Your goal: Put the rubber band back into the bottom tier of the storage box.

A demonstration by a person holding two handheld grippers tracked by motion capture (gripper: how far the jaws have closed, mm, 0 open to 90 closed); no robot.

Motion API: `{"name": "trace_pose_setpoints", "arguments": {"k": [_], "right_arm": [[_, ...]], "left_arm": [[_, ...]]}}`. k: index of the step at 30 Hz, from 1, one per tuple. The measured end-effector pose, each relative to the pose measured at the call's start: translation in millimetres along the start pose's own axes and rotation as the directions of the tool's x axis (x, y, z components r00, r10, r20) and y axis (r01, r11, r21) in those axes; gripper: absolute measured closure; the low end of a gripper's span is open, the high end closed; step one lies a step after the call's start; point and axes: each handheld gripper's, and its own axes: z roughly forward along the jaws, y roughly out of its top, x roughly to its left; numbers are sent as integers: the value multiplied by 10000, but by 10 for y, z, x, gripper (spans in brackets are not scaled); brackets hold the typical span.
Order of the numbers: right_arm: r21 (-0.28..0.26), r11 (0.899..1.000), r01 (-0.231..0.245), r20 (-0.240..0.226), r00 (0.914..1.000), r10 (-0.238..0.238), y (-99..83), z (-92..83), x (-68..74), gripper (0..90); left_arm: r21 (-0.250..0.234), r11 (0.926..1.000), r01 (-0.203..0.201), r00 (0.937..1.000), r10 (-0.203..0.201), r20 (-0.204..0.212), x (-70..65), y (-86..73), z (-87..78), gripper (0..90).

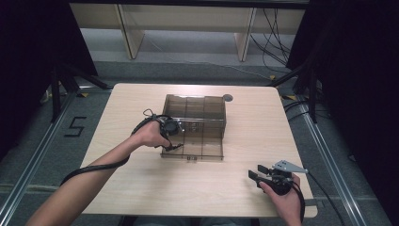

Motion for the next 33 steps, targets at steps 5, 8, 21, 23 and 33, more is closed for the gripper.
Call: {"name": "trace_pose_setpoints", "arguments": {"k": [5, 8, 21, 23, 33], "right_arm": [[10, 10000, 37, -17, 10000, -37, 0, 1, 0, 467], [7, 10000, 36, -6, 10000, -36, 0, 1, -1, 467], [8, 10000, 33, -12, 10000, -33, -1, 0, 1, 467], [14, 10000, 29, -30, 10000, -29, 0, 0, 2, 467], [-112, 9999, -64, -117, 9999, 63, -2, 2, 10, 467]], "left_arm": [[-134, 9999, 52, 10000, -53, -27, 3, -12, -11, 792], [-258, 9996, 126, 9999, -127, -46, 0, -17, -32, 771], [-1352, 9889, 616, 9978, -641, -143, -75, -131, -131, 654], [-1665, 9838, 672, 9972, -719, -224, -80, -169, -148, 628], [-3264, 9413, 861, 9929, -1079, -493, -167, -330, -248, 527]]}}
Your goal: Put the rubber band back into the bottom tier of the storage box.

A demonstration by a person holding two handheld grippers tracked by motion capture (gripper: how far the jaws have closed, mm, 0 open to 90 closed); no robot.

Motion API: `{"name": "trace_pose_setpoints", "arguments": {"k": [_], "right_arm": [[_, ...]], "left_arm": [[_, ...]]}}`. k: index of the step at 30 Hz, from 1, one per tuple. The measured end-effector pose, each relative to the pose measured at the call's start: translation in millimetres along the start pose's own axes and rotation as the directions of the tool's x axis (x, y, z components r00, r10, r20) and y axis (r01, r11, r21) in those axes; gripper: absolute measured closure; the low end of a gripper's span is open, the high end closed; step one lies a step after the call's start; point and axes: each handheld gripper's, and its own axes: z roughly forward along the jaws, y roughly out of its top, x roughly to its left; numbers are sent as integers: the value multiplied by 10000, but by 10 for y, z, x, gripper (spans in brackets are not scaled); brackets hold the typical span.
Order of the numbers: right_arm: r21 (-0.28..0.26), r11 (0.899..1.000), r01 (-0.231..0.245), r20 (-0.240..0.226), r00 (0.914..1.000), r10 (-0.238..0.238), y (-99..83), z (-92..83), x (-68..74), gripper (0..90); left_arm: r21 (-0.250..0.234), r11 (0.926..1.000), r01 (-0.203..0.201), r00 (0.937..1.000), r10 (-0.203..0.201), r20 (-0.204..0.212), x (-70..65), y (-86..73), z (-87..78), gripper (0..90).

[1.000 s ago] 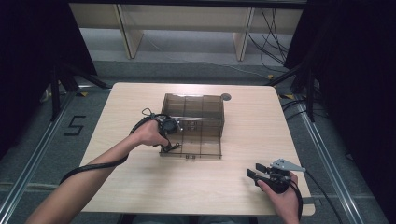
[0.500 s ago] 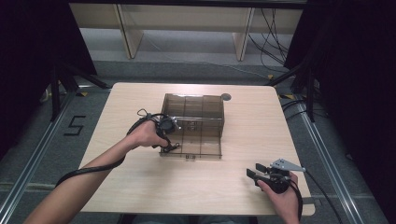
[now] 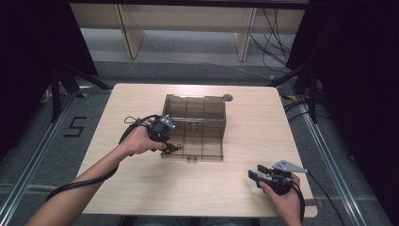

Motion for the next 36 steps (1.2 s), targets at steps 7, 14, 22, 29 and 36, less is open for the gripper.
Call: {"name": "trace_pose_setpoints", "arguments": {"k": [7, 14, 22, 29, 36], "right_arm": [[11, 10000, 13, 34, 10000, -13, 0, 4, 1, 467], [37, 10000, -30, 27, 10000, 30, 2, -1, 6, 467], [24, 9999, -114, 13, 9999, 114, 0, -5, 12, 467], [-80, 10000, -31, -94, 10000, 30, -3, 10, 8, 467], [-121, 9999, 66, -57, 10000, -67, -4, 14, 5, 467]], "left_arm": [[-839, 9964, 78, 9994, -105, -320, -63, -156, -101, 431], [-1801, 9834, 221, 9961, -371, -806, -157, -308, -150, 378], [-2804, 9591, 376, 9904, -731, -1173, -282, -540, -152, 352], [-3247, 9441, 563, 9837, -1081, -1439, -376, -805, -123, 334], [-3915, 9146, 1015, 9713, -1761, -1597, -425, -1115, -43, 326]]}}
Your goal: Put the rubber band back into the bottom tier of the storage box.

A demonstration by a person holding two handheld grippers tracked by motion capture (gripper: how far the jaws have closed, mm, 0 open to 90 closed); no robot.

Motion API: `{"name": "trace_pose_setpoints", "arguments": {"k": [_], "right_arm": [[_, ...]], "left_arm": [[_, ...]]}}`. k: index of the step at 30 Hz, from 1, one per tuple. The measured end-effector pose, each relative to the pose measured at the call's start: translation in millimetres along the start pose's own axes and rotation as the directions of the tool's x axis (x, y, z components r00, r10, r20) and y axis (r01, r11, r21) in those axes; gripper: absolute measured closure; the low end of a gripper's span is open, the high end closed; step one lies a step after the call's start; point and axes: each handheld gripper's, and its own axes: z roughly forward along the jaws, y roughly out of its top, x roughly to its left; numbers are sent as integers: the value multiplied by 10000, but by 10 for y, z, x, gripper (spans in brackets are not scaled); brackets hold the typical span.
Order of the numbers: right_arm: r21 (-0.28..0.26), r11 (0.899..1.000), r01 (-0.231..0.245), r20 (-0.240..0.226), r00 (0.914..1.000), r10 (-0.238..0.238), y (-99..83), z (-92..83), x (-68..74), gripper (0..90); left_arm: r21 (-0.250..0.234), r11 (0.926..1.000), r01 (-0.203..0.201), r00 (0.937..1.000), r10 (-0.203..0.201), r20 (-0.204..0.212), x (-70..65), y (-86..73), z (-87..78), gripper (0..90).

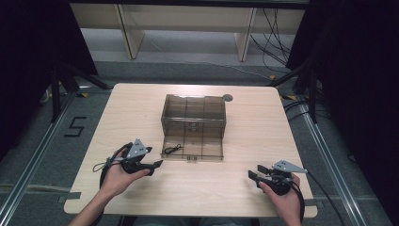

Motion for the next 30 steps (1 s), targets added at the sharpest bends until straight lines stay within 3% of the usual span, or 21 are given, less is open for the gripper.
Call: {"name": "trace_pose_setpoints", "arguments": {"k": [1, 3, 5, 7, 11, 17, 21, 26, 27, 28, 29, 30], "right_arm": [[75, 9988, -485, 58, 9988, 484, -6, -8, 41, 467], [150, 9997, 181, 236, 9996, -184, 7, -14, -4, 468], [184, 9997, 181, 245, 9995, -185, 7, -11, -3, 468], [190, 9996, 206, 279, 9994, -212, 7, -10, -2, 468], [200, 9995, 235, 281, 9993, -241, 7, -10, -1, 469], [165, 9997, 187, 292, 9994, -192, 6, 0, 1, 468], [124, 9998, 163, 348, 9993, -167, 4, 16, 3, 468], [258, 9997, 0, 299, 9996, -8, 5, 18, 21, 468], [273, 9988, 408, 497, 9979, -421, 12, 0, -4, 468], [235, 9996, 153, 208, 9997, -158, 9, 9, 4, 468], [395, 9989, -242, 300, 9993, 231, 8, 5, 31, 468], [348, 9991, 240, 477, 9985, -257, 13, 5, -2, 468]], "left_arm": [[-55, 9996, 270, 9996, -270, 39, -1, -61, 1, 324], [-22, 9991, 420, 9991, -420, -27, 2, -152, -11, 322], [-234, 9971, 727, 9973, -728, -48, -9, -224, -6, 321], [-418, 9960, 783, 9969, -788, -90, -4, -289, -8, 322], [-944, 9885, 1185, 9925, -1207, -182, -11, -373, -21, 321], [-1258, 9841, 1255, 9916, -1284, -157, -34, -425, -11, 315], [-1276, 9875, 928, 9948, -974, -302, -55, -420, -7, 311], [-1380, 9842, 1108, 9928, -1161, -308, -67, -426, -10, 311], [-1370, 9847, 1080, 9930, -1135, -329, -69, -425, -7, 311], [-1323, 9858, 1037, 9933, -1096, -378, -74, -423, -5, 312], [-1221, 9886, 883, 9943, -949, -493, -76, -418, -8, 312], [-1241, 9884, 878, 9946, -939, -448, -79, -418, 0, 313]]}}
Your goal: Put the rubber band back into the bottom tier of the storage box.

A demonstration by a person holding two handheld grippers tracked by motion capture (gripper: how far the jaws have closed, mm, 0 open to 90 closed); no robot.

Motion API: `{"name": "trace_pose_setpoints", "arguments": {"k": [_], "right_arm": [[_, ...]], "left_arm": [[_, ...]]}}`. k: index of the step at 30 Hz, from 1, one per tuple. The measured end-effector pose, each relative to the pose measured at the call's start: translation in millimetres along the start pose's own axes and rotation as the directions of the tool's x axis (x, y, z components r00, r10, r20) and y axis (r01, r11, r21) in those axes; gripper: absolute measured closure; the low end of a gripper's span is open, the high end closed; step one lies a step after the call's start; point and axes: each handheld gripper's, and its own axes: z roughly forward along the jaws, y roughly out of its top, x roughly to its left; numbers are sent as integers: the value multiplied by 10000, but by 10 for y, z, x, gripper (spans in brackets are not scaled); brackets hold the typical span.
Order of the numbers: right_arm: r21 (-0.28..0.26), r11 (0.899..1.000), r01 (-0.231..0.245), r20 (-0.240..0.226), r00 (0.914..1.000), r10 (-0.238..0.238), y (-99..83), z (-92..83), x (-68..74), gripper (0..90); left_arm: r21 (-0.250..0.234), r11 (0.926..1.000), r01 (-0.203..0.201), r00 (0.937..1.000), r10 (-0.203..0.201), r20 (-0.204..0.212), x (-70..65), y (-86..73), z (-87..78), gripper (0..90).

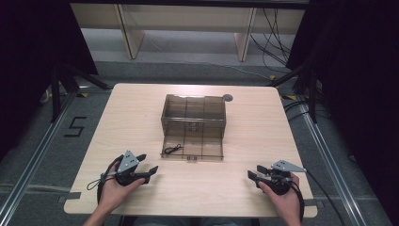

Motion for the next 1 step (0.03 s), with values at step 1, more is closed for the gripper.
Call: {"name": "trace_pose_setpoints", "arguments": {"k": [1], "right_arm": [[-9, 10000, 0, -18, 10000, 0, -1, -1, -1, 468]], "left_arm": [[82, 9999, -87, 10000, 87, -41, -5, 2, 1, 314]]}}
